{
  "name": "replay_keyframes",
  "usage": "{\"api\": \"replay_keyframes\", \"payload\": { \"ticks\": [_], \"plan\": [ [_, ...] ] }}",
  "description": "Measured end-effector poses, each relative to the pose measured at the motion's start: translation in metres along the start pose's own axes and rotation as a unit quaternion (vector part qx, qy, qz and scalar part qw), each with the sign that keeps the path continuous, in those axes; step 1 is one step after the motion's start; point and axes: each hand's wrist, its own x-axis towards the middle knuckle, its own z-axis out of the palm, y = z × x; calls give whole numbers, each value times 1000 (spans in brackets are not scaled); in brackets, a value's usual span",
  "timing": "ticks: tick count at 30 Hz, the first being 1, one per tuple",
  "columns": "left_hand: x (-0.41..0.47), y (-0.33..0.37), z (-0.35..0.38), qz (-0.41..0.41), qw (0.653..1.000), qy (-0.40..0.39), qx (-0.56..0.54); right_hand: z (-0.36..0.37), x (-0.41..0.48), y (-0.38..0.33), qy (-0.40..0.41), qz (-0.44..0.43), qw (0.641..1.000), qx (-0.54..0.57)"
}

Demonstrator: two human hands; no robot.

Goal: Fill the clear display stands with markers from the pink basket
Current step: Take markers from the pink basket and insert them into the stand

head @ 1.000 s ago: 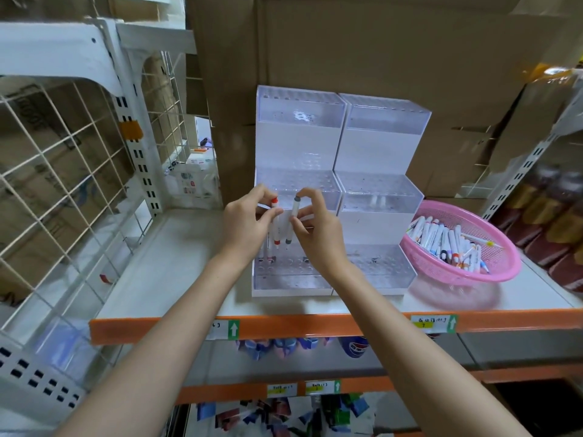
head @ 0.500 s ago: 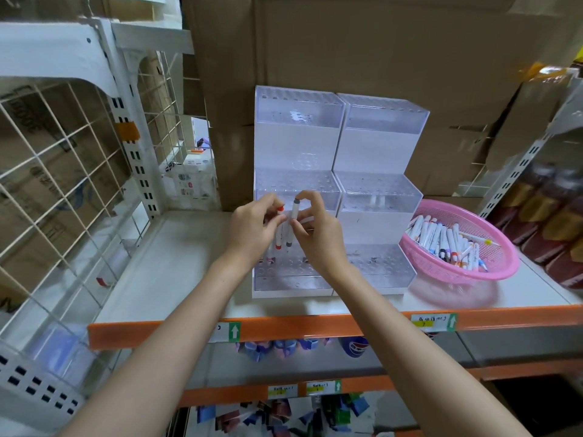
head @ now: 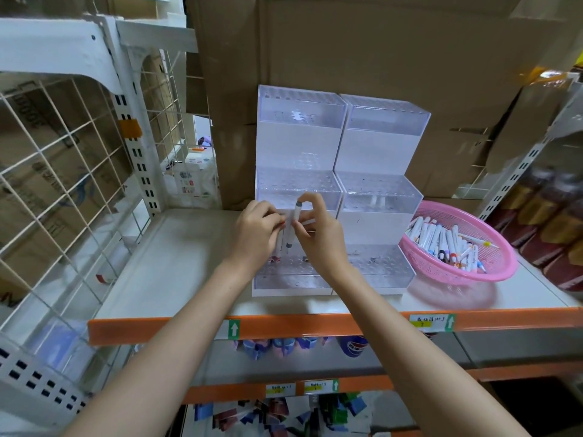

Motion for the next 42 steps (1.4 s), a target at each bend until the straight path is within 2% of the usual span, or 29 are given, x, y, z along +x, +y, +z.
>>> {"api": "replay_keyframes", "payload": {
  "ticks": [7, 13, 22, 34, 42],
  "plan": [
    [-11, -3, -8, 29, 998, -28, 40, 0, 0, -1, -10, -5, 1000, -20],
    [-13, -6, -13, 26, 998, -43, 37, 3, 0, 5, -53, -35, 990, -126],
    [-13, -4, -13, -11, 999, -40, 3, 6, 1, 11, -62, -64, 987, -137],
    [-13, -1, -10, -36, 999, -30, -3, 2, 7, 11, -68, -46, 983, -162],
    [3, 35, 12, 24, 998, -41, 31, -31, -10, 31, -53, -43, 982, -178]
  ]
}}
